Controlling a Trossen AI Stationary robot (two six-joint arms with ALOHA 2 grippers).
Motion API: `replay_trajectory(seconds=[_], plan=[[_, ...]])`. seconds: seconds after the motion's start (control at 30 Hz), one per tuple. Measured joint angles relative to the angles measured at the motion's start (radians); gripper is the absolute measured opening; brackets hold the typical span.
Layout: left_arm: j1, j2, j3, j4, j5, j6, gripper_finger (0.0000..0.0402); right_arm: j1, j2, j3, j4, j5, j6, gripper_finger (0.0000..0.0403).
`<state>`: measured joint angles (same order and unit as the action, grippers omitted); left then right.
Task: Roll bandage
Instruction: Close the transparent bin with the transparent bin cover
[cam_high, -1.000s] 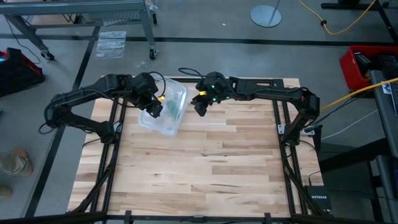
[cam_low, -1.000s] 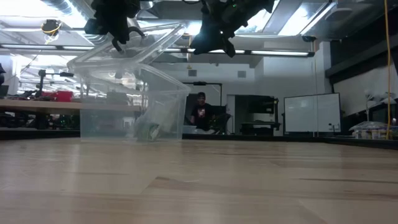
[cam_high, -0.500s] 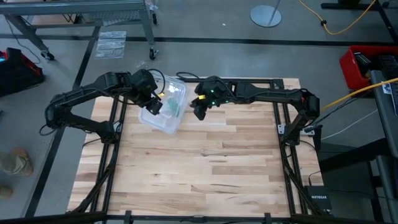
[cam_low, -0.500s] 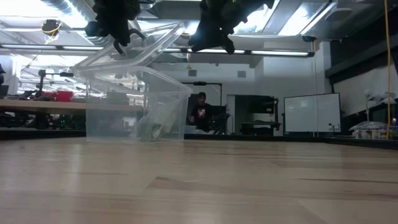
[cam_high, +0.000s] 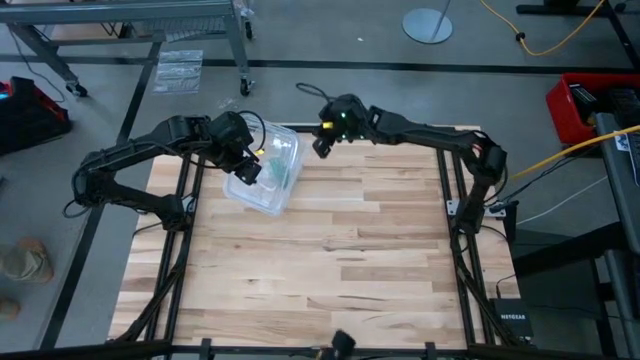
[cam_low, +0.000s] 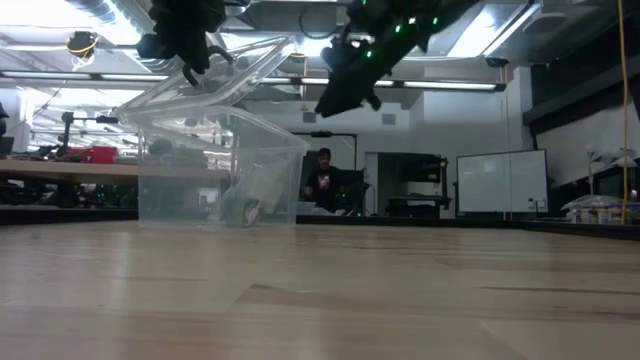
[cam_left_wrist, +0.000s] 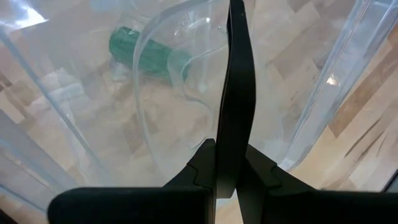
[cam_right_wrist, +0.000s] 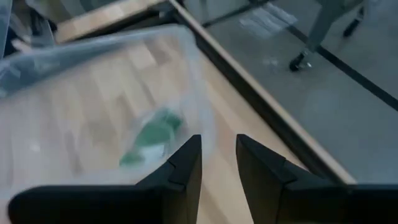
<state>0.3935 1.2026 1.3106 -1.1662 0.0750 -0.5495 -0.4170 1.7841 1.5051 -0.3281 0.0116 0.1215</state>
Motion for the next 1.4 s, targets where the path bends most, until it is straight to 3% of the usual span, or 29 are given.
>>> replay_trajectory(seconds=[0.4, 0.6, 0.77, 1.1, 1.4], plan=[[0.0, 0.0, 0.0, 0.0, 0.0, 0.0, 0.0022, -0.151, 0.199, 0.0, 0.336, -0.332, -0.006, 0.0104], [0.0, 0.0, 0.0, 0.001, 0.0, 0.0, 0.0022, -0.153, 0.277, 0.0, 0.375, -0.348, 0.002, 0.0104], [0.0, 0.0, 0.0, -0.001, 0.003, 0.0, 0.0022, -0.153, 0.317, 0.0, 0.424, -0.457, 0.004, 0.0104], [-0.001, 0.002, 0.0, -0.008, 0.047, 0.005, 0.0022, -0.113, 0.326, 0.0, 0.436, -0.541, 0.008, 0.0104], [0.0, 0.002, 0.0, -0.081, 0.03, -0.004, 0.0046, -0.086, 0.326, 0.0, 0.437, -0.545, 0.005, 0.0104]])
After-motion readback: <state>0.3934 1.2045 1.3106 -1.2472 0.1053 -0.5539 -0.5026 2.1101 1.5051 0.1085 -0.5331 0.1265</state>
